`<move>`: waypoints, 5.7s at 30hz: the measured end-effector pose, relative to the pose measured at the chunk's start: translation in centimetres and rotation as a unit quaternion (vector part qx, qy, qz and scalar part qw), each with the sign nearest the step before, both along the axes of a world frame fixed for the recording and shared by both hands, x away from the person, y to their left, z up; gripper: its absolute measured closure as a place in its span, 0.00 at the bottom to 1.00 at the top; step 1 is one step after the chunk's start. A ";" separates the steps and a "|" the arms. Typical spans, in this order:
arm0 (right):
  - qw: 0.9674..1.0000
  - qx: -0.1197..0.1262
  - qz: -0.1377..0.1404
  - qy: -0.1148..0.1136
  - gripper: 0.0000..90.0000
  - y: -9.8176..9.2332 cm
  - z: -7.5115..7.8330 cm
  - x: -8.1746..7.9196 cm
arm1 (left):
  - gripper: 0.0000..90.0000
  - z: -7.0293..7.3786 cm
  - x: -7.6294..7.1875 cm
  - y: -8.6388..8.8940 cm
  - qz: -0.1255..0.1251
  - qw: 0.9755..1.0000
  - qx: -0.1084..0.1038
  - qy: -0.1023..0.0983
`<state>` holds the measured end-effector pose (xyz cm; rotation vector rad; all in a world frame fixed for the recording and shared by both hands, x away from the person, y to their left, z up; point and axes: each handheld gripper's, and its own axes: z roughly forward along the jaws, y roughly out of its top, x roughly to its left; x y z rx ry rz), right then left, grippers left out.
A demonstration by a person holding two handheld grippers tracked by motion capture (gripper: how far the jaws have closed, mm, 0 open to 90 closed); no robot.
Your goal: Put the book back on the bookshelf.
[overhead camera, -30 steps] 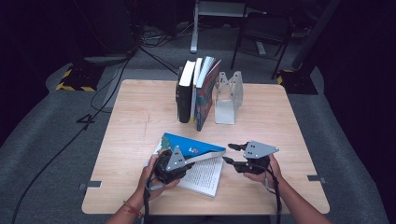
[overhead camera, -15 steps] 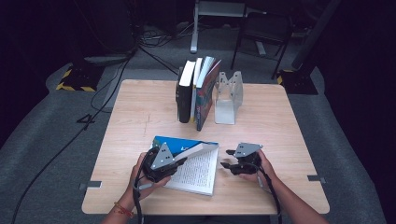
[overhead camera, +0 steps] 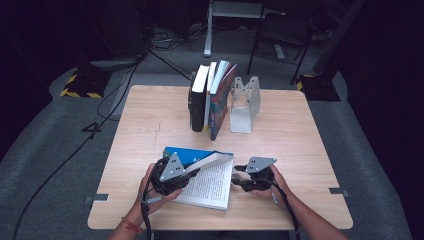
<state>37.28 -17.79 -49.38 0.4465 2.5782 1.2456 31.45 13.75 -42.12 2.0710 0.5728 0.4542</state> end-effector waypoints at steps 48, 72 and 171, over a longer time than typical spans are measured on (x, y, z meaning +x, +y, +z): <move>0.978 0.183 0.017 -0.096 0.70 2.6 10.9 0.0 | 0.80 1.0 -2.3 2.8 -0.022 0.989 -0.146 -0.002; 0.986 0.140 0.025 -0.091 0.56 6.1 11.0 -1.1 | 0.73 0.2 -2.3 3.6 0.018 0.990 -0.140 0.017; 0.995 0.082 0.063 -0.016 0.40 1.5 5.7 0.0 | 0.58 -3.4 0.9 3.0 -0.126 0.990 -0.001 0.061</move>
